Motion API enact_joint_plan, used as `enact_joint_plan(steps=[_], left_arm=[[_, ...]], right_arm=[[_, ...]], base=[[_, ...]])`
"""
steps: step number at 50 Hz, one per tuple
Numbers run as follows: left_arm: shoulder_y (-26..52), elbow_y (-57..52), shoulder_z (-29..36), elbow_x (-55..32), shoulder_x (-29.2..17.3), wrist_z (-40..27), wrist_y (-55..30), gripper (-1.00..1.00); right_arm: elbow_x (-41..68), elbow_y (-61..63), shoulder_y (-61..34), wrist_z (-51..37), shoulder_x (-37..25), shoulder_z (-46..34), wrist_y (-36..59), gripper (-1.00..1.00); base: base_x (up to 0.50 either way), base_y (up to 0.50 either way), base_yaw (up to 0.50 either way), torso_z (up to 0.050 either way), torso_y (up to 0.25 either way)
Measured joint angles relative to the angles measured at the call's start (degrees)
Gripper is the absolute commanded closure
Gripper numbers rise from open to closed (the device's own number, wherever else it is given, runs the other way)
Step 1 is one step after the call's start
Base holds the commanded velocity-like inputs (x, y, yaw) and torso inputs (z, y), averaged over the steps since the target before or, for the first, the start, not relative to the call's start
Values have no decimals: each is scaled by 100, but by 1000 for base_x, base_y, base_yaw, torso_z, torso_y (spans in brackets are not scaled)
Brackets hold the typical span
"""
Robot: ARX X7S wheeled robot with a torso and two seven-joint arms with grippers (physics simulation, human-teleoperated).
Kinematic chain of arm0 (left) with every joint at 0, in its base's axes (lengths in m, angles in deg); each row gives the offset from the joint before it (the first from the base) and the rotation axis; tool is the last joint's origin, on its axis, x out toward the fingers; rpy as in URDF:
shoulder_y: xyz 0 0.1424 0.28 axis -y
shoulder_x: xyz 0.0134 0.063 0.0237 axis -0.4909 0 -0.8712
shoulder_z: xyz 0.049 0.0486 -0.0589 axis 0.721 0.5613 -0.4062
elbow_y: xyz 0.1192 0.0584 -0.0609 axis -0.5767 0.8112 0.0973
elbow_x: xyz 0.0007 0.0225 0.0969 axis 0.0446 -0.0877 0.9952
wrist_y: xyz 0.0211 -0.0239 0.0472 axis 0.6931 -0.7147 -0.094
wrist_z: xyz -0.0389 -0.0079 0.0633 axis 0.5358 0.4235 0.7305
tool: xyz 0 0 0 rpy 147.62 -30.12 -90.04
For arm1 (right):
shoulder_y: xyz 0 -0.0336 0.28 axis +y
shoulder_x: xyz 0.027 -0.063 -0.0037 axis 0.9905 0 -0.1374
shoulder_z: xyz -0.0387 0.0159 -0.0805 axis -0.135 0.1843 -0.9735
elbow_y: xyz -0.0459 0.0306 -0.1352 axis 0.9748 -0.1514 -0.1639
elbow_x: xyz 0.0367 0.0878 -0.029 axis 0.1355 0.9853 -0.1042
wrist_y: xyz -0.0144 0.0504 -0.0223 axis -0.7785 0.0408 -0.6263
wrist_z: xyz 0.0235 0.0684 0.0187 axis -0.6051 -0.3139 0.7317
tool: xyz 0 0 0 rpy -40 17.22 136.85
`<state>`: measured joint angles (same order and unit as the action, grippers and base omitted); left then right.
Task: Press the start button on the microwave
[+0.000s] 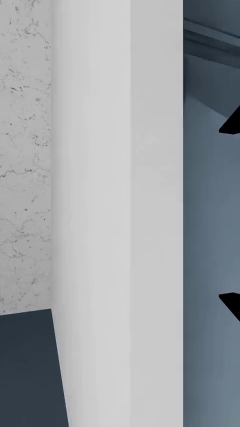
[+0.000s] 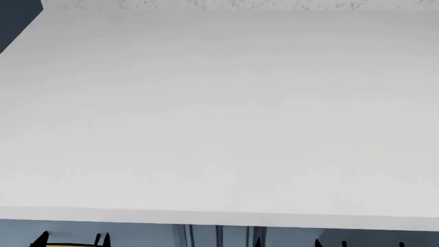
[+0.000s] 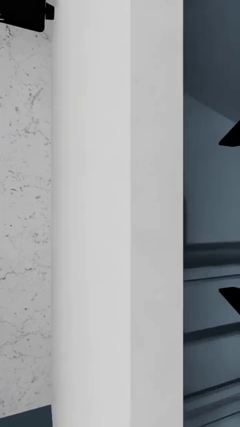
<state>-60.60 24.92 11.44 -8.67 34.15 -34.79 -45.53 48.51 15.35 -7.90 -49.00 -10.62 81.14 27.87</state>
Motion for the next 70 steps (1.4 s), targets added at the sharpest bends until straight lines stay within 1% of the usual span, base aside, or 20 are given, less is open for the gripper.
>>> enact_joint_plan(steps=[29, 40, 47, 70], left_arm=[[20, -61, 364, -376, -323, -333, -63, -100], [30, -65, 454, -476, -409, -444, -32, -100], [20, -88, 507, -532, -453, -505, -39, -100], [6, -40, 673, -567, -623, -727, 38, -100]], right_arm=[[386, -55, -63, -399, -285, -365, -88, -100], [530, -80, -98, -514, -356, -474, -131, -100], [563, -83, -108, -577, -419, -555, -119, -100], [684, -67, -112, -674, -590, -806, -201, -100]], base=[[0, 0, 0, 0, 0], [-337, 156, 0, 0, 0], [-229, 473, 0, 0, 0], [-12, 500, 0, 0, 0]])
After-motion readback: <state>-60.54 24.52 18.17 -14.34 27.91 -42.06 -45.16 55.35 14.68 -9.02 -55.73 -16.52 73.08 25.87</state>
